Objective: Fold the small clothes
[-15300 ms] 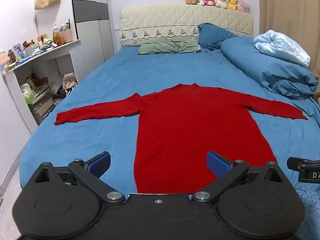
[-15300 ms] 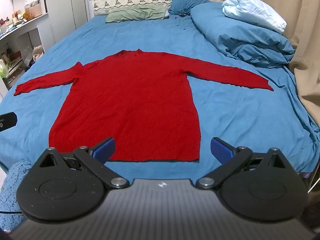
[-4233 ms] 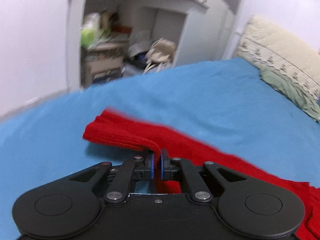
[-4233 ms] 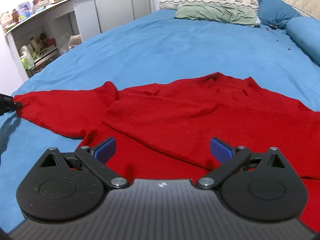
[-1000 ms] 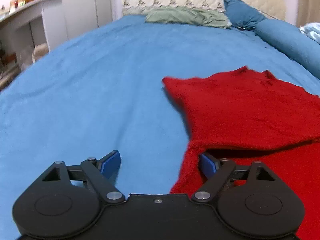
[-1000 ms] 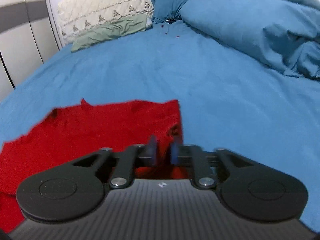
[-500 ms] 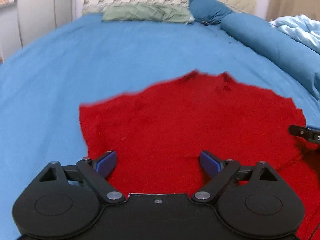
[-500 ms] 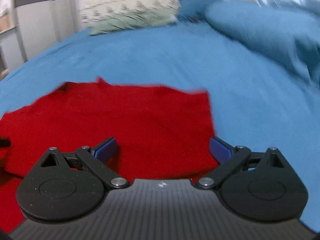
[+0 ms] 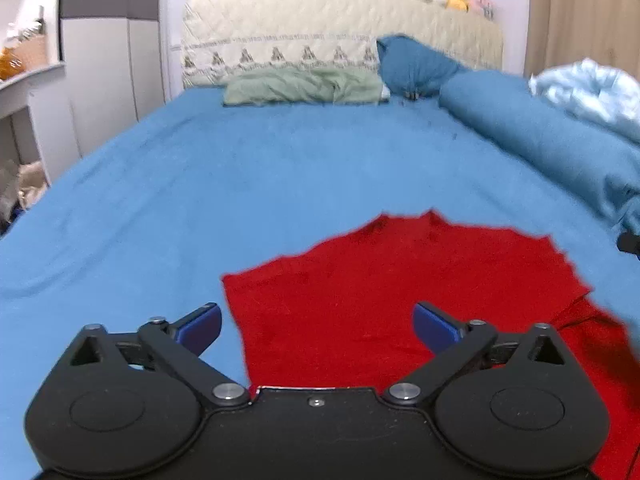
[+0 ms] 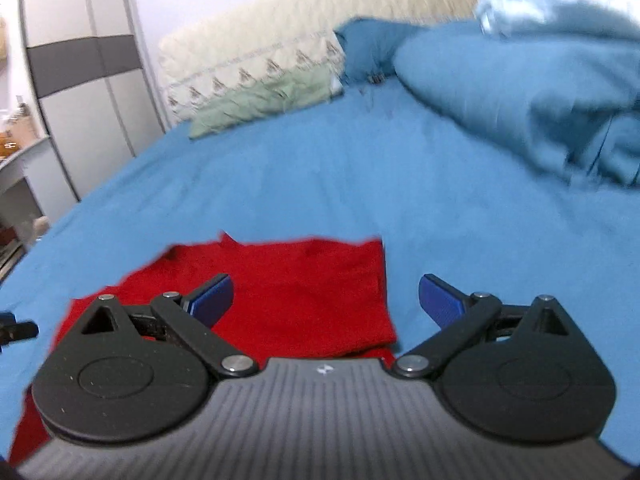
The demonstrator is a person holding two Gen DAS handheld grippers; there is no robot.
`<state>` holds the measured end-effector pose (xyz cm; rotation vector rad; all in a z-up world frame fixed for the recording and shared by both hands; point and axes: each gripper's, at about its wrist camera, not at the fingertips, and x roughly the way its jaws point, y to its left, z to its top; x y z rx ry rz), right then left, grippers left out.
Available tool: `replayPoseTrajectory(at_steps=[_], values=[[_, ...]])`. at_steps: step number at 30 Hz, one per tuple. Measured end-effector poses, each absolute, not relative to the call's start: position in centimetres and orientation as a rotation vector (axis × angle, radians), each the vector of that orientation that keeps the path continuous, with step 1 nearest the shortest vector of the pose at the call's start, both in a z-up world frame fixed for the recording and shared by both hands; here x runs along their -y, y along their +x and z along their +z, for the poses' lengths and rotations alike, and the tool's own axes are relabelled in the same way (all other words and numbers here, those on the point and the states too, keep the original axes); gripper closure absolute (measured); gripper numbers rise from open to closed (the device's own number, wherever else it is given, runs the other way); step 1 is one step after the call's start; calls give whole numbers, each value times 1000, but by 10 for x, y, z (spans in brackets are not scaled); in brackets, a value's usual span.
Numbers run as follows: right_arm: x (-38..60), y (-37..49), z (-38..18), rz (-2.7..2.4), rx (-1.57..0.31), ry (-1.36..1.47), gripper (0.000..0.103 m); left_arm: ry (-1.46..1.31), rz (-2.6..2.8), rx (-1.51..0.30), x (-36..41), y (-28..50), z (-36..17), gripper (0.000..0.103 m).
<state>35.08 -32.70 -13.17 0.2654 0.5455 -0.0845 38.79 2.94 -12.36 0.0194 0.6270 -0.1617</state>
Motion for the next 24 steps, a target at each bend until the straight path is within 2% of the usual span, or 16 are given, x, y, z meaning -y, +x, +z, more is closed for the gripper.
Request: replayPoseTrajectory(at_steps=[7, 12, 16, 21, 24], values=[[319, 250, -33, -19, -484, 184, 0, -46, -103, -581, -53, 283, -38, 0], [309, 176, 6, 15, -523, 121, 0, -79, -102, -597, -62, 208, -17, 0], [305, 127, -1, 33, -603, 126, 0, -113, -113, -662, -62, 161, -41, 0], [290, 78, -53, 17, -711, 75, 0, -171, -85, -800, -63, 120, -106, 3], [284, 56, -93, -16, -759, 79, 0, -162, -72, -863, -63, 104, -142, 16]])
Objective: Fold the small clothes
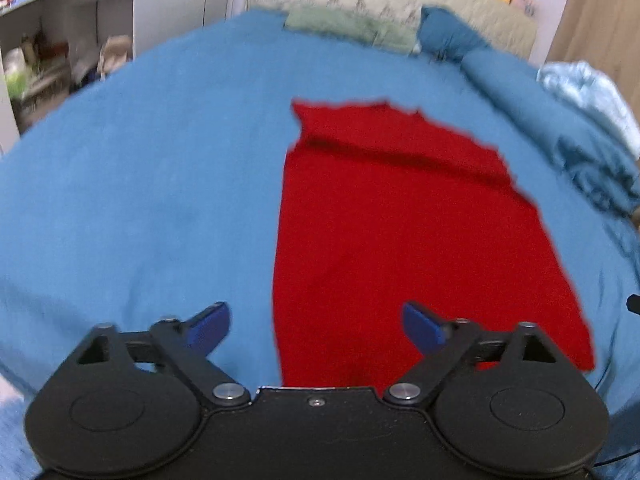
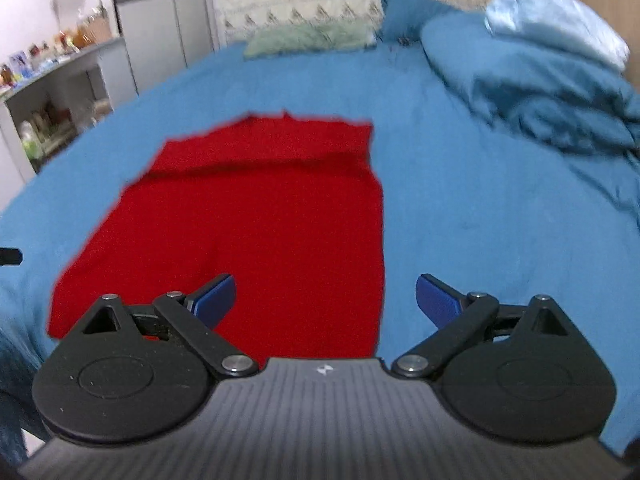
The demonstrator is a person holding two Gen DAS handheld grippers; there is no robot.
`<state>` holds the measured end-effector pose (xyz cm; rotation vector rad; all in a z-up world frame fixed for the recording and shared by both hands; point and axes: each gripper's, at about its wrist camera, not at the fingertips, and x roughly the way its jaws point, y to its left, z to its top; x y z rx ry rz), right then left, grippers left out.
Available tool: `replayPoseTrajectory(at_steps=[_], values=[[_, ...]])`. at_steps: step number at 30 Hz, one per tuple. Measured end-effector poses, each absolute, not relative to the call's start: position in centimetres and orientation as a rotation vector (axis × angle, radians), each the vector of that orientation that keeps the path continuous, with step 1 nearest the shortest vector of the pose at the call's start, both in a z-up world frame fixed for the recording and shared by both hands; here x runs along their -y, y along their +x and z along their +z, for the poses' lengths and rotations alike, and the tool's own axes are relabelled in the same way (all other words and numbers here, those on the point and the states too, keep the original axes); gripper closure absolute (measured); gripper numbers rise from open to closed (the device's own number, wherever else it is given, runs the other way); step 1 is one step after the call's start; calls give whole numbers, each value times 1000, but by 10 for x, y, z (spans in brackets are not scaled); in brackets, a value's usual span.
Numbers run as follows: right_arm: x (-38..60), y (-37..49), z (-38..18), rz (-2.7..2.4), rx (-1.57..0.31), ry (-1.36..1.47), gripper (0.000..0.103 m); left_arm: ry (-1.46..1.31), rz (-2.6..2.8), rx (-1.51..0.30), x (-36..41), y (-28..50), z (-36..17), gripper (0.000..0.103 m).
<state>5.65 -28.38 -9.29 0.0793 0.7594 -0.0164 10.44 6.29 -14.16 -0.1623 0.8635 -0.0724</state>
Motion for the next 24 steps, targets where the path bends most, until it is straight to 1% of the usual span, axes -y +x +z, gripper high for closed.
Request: replayPoseTrajectory(at_steps=[2, 3, 4, 6, 9, 10, 13, 16, 18, 19, 20, 21, 22, 23, 24], values=[[280, 46, -119, -65, -804, 87, 0, -142, -59, -891, -61, 103, -161, 28], [278, 42, -130, -76, -821, 99, 3, -134, -50, -903, -60, 103, -168, 32], [276, 39, -140, -90, -837, 113, 6, -128, -44, -909, -58, 103, -174, 39], [273, 37, -157, -121, -881, 125, 14, -117, -46, -912, -57, 105, -184, 40], [272, 38, -169, -145, -904, 153, 16, -88, -47, -905, -55, 108, -195, 41], [272, 39, -173, -141, -905, 175, 19, -89, -48, -907, -54, 107, -199, 44], [275, 43, -184, -143, -931, 191, 29, -87, -55, -927, -55, 110, -210, 47], [275, 43, -188, -146, -937, 180, 30, -76, -54, -927, -52, 114, -216, 48], [274, 44, -191, -144, -940, 183, 33, -74, -52, -926, -51, 115, -219, 49], [273, 43, -191, -145, -940, 187, 35, -72, -54, -924, -50, 115, -220, 52], [273, 43, -191, -149, -937, 190, 37, -72, -59, -923, -49, 115, -220, 59], [272, 42, -192, -157, -933, 187, 40, -71, -70, -921, -48, 115, -220, 64], [270, 42, -192, -161, -928, 184, 46, -67, -84, -920, -46, 114, -220, 74], [269, 41, -192, -160, -922, 182, 50, -56, -94, -919, -44, 113, -219, 81], [269, 41, -191, -156, -917, 180, 55, -41, -99, -916, -41, 112, -219, 83]])
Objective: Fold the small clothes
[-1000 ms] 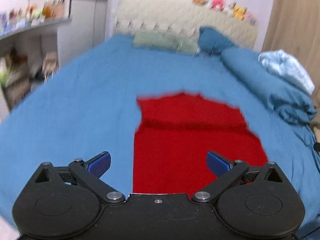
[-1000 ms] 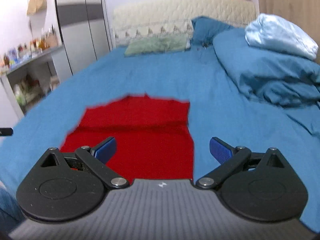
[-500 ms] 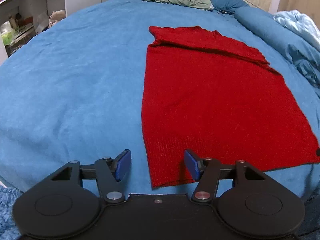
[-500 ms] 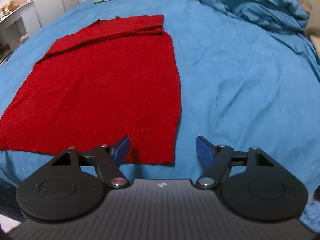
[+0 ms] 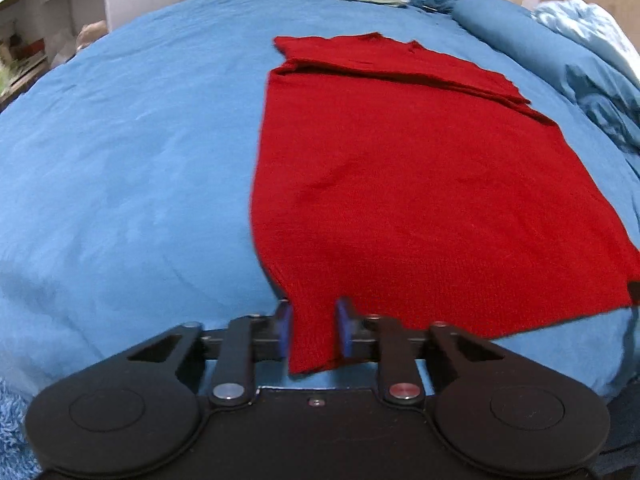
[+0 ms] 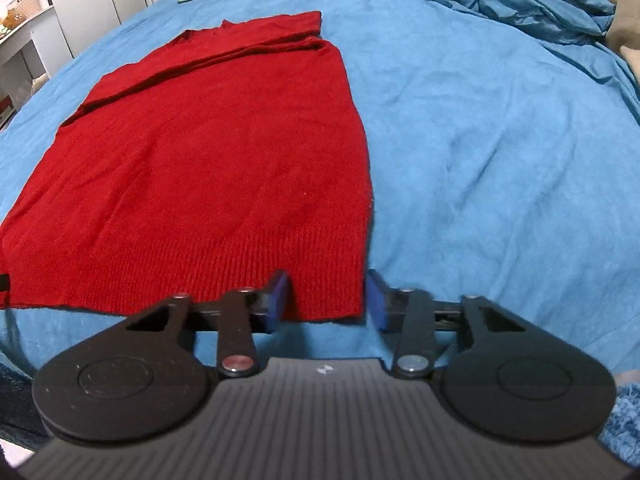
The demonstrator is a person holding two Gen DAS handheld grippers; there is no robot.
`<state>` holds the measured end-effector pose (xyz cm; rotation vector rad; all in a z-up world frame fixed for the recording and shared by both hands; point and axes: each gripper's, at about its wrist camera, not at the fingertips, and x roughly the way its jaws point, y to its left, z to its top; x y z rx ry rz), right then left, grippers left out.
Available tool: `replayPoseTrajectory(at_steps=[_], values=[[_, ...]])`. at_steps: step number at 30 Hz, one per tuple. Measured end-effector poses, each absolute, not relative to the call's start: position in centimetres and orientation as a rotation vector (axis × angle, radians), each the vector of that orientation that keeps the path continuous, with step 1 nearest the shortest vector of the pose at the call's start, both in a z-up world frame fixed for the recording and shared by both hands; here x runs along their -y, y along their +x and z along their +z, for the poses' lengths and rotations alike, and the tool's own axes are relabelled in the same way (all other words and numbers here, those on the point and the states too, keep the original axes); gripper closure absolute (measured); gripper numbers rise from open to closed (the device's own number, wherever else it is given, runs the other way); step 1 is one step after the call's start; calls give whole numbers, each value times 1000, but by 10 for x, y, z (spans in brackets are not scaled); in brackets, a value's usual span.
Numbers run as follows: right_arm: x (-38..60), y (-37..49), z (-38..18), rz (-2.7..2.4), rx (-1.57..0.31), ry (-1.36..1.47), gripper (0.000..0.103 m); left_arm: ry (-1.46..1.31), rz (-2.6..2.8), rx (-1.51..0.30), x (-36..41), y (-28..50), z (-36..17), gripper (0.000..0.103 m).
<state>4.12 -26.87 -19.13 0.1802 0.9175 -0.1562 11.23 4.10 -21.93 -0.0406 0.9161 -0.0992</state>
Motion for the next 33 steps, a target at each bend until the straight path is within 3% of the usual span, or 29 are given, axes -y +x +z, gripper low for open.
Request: replayPoseTrajectory(at_steps=[4, 7, 15, 24, 28, 33], values=[[265, 42, -191, -133, -916, 164, 68, -25, -90, -908, -37, 110, -219, 94], [264, 44, -191, -126, -915, 159, 78, -29, -87, -910, -38, 111, -219, 94], [272, 40, -182, -123, -881, 248, 82, -84, -77, -900, -44, 106, -202, 98], [285, 47, -124, -50, -769, 340, 82, -226, -85, -748, -58, 115, -126, 98], [291, 77, -78, 10, -687, 334, 82, -272, -88, -624, -59, 149, -78, 98], [317, 162, -24, 61, -572, 363, 82, -324, -96, -537, -59, 244, -31, 98]])
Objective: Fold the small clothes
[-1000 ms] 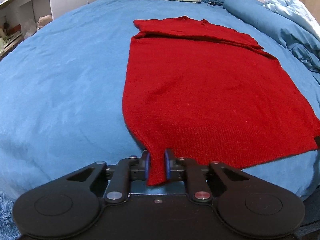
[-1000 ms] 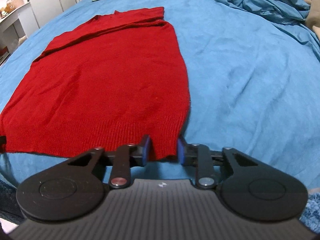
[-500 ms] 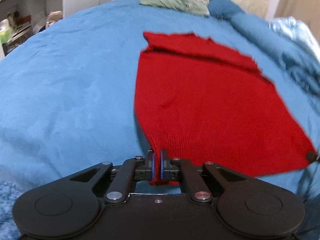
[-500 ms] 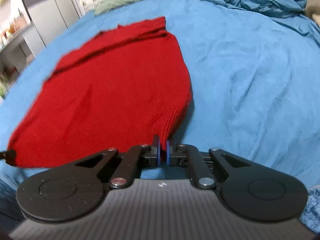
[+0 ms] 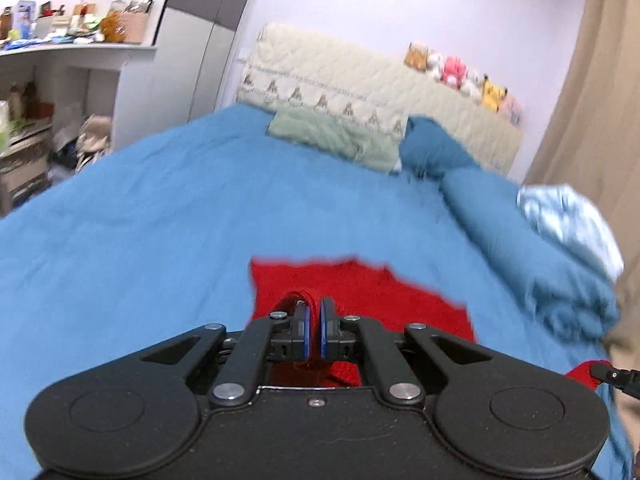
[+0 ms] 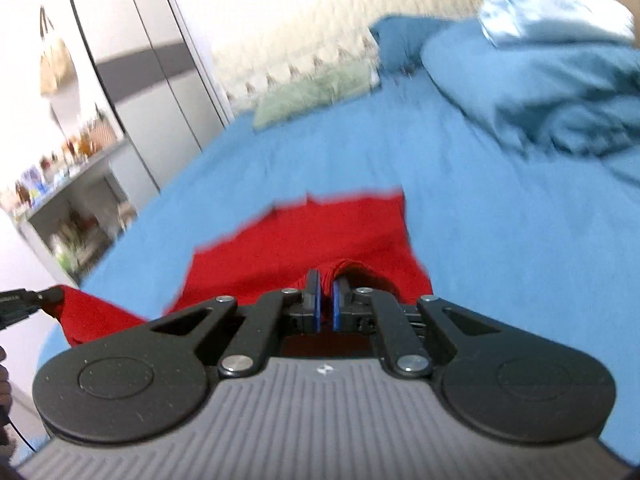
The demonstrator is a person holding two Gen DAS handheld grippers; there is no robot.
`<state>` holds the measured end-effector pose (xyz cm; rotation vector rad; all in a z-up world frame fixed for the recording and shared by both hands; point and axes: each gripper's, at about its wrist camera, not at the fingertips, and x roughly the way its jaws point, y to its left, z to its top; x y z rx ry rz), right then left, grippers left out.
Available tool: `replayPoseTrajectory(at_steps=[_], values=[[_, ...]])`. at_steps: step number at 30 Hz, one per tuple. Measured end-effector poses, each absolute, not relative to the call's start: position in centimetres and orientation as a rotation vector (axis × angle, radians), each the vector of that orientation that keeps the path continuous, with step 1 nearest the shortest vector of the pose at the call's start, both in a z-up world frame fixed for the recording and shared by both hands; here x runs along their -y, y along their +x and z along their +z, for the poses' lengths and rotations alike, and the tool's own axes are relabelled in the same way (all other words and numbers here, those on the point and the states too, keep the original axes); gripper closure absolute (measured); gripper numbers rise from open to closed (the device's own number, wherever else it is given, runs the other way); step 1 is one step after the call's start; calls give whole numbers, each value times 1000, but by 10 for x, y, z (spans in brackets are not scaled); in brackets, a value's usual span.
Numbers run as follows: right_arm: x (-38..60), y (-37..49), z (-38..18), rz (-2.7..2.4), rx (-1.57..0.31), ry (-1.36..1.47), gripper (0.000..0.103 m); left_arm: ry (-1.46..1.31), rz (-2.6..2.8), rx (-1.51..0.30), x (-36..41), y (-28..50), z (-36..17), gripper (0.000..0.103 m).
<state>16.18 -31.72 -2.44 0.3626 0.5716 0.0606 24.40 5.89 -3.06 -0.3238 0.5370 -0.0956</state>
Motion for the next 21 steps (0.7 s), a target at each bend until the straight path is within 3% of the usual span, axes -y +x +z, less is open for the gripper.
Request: replayPoseTrajectory(at_steps=[6, 10, 14, 18, 19, 20, 21], values=[[351, 318, -10, 13, -549, 365, 82, -316, -35, -574, -50, 400, -31, 98], [349, 412, -66, -49, -641, 375, 82, -301, 25, -706, -38, 491, -99, 98], [341, 461, -138, -81, -737, 395, 83, -340, 72, -796, -43, 529, -165, 98], [343, 488, -166, -82, -730, 412, 82, -338, 86, -786, -52, 551, -183, 97], [345, 496, -168, -84, -718, 417, 79, -340, 100, -782, -53, 557, -184, 92], [348, 504, -168, -87, -705, 417, 78, -334, 120, -774, -54, 561, -182, 69], [350, 508, -169, -101, -697, 421, 65, -317, 149, -767, -57, 564, -180, 54]])
